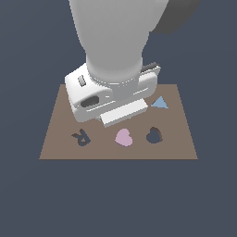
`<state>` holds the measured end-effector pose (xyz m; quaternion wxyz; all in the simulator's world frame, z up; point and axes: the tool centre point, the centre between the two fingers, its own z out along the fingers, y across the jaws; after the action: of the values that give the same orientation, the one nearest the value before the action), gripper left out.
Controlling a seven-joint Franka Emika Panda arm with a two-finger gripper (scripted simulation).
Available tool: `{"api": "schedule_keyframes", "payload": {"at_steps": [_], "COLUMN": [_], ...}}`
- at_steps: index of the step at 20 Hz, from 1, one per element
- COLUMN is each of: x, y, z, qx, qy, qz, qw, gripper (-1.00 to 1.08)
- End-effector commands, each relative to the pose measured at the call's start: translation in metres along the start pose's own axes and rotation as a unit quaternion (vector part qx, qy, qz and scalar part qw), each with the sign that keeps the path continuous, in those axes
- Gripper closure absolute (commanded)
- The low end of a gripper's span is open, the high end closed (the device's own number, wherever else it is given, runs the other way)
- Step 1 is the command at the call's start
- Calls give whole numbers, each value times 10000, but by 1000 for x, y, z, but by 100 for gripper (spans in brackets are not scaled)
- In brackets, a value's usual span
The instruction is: Insert a designated object into the corresponding slot on a board.
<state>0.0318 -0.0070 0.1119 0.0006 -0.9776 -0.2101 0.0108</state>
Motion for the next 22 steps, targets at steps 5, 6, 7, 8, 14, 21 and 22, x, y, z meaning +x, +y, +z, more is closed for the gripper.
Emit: {"api": "schedule_keyframes", "payload": {"at_steps": [5,6,7,8,14,21,22], "x": [23,26,29,32,48,58,59], "y": [4,4,4,4,2,-2,-2], "z": [23,27,30,32,47,57,58], "qx": [-20,-24,-27,-30,-45,-57,-58], "qy": [37,42,47,51,72,86,87], "qz": [-1259,-1431,-1596,-1754,-2537,-3100,-3149], "qw": [9920,9897,9872,9845,9672,9507,9491], "gripper": [-92,-92,-92,-92,-92,-92,-92]}}
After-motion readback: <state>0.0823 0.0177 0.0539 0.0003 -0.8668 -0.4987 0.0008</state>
